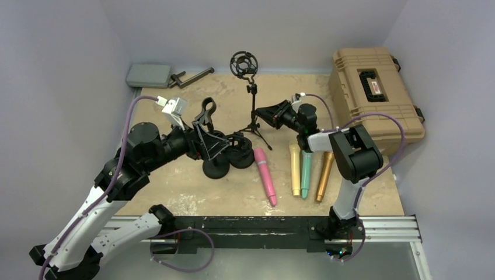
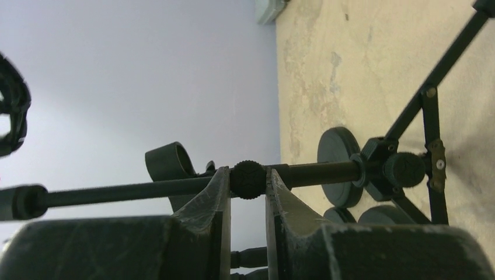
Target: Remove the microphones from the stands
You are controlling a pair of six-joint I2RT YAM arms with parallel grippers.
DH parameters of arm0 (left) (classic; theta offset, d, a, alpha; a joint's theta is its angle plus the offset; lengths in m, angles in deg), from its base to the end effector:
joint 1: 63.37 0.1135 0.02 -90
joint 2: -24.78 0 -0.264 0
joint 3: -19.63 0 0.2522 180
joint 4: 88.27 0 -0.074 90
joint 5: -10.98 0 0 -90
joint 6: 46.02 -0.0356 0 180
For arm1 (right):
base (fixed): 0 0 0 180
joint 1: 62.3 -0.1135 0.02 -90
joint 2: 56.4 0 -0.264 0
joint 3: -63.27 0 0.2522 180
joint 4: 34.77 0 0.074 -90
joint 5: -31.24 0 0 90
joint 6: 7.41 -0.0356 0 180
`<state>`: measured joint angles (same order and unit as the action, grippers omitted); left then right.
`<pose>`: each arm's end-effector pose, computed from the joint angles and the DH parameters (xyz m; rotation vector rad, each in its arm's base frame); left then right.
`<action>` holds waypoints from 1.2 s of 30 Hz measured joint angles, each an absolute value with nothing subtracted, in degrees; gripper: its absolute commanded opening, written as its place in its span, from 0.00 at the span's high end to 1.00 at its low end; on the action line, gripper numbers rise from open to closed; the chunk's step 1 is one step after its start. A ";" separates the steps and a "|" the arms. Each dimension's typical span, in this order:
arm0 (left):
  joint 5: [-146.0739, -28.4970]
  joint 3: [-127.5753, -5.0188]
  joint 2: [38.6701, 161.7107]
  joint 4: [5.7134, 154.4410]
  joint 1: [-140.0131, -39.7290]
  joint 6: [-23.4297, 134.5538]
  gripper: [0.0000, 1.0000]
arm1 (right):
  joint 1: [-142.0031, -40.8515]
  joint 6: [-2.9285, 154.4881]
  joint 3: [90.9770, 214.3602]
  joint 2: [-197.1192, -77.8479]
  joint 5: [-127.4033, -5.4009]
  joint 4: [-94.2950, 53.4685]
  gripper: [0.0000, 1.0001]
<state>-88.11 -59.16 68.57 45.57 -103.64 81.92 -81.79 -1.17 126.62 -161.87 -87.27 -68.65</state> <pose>0.1056 -0.0968 0.4197 0.1629 1.8989 -1.1034 0.3541 0.1434 0.1837 0.6905 1.9251 1.6705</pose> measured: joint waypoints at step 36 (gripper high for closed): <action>-87.67 -58.88 67.55 45.55 -103.64 82.37 0.22 | -78.16 16.12 124.78 -175.97 -104.89 -103.60 0.27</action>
